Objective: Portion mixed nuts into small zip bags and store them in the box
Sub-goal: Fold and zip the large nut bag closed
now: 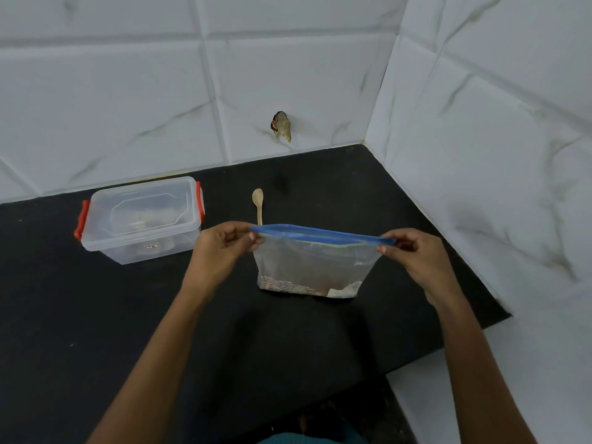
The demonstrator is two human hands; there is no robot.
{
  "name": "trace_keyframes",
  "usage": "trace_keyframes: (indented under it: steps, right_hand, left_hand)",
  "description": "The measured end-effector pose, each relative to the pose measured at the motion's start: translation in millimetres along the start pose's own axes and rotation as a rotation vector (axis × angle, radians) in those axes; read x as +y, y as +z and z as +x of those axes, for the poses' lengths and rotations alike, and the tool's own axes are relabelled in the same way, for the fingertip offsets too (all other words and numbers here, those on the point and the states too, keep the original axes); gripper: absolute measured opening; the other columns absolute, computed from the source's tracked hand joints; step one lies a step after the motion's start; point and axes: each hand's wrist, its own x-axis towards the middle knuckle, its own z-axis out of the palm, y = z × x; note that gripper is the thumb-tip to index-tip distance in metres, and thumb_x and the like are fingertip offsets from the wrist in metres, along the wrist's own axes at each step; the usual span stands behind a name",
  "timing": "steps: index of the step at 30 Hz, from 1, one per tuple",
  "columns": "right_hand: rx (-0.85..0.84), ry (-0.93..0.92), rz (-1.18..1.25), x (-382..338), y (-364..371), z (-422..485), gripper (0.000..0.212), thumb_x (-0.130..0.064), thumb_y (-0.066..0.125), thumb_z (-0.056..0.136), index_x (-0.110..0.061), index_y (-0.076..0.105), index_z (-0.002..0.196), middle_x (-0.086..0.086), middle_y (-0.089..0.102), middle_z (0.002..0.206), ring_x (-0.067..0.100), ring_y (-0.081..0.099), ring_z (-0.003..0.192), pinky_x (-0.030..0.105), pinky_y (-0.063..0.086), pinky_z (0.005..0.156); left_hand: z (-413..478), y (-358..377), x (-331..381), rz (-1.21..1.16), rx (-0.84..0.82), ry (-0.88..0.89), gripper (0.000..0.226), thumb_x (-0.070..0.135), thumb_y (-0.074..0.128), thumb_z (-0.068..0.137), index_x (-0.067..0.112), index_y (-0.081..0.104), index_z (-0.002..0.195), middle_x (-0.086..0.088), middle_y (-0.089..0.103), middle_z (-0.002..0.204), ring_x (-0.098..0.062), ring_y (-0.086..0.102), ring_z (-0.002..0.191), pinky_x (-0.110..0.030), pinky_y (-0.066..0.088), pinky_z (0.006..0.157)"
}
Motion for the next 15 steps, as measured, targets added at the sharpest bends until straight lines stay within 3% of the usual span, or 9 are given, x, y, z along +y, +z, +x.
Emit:
trace_keyframes:
  steps: [3,8,11,15]
  right_hand:
    - [0.053,-0.032,0.053,2.5,2.4,2.6,0.012,-0.008,0.065,0.082,-0.02,0.064,0.084,-0.006,0.062,0.088,0.004,0.058,0.083,0.013,0.044,0.066]
    - [0.089,-0.017,0.182,0.2,7.5,4.6,0.008,-0.015,0.057,0.088,-0.021,0.061,0.085,-0.006,0.062,0.083,0.004,0.059,0.077,0.013,0.049,0.061]
    - [0.136,-0.042,0.181,-0.1,14.5,6.3,0.01,-0.021,0.053,0.091,-0.024,0.059,0.083,-0.006,0.06,0.082,0.005,0.058,0.077,0.016,0.047,0.066]
    - [0.132,-0.088,0.171,1.4,11.9,7.5,0.011,-0.017,0.056,0.089,-0.025,0.06,0.083,-0.009,0.061,0.081,0.003,0.058,0.077,0.012,0.05,0.066]
  left_hand:
    - [1.8,2.8,-2.6,-0.055,0.025,0.021,0.02,0.005,0.053,0.09,0.023,0.061,0.091,-0.002,0.069,0.089,-0.007,0.069,0.081,-0.015,0.054,0.073]
    - [4.7,7.8,-1.6,0.027,0.106,0.107,0.019,0.011,0.051,0.092,0.028,0.057,0.088,0.0,0.064,0.081,-0.005,0.065,0.066,-0.015,0.053,0.061]
    - [4.7,12.3,-0.6,0.021,0.113,0.126,0.013,0.015,0.047,0.095,0.024,0.054,0.09,-0.001,0.062,0.083,-0.006,0.062,0.061,-0.014,0.049,0.053]
    - [5.4,13.2,-3.4,-0.11,0.095,0.086,0.011,0.014,0.045,0.096,0.018,0.054,0.095,-0.005,0.064,0.088,-0.012,0.067,0.066,-0.018,0.053,0.059]
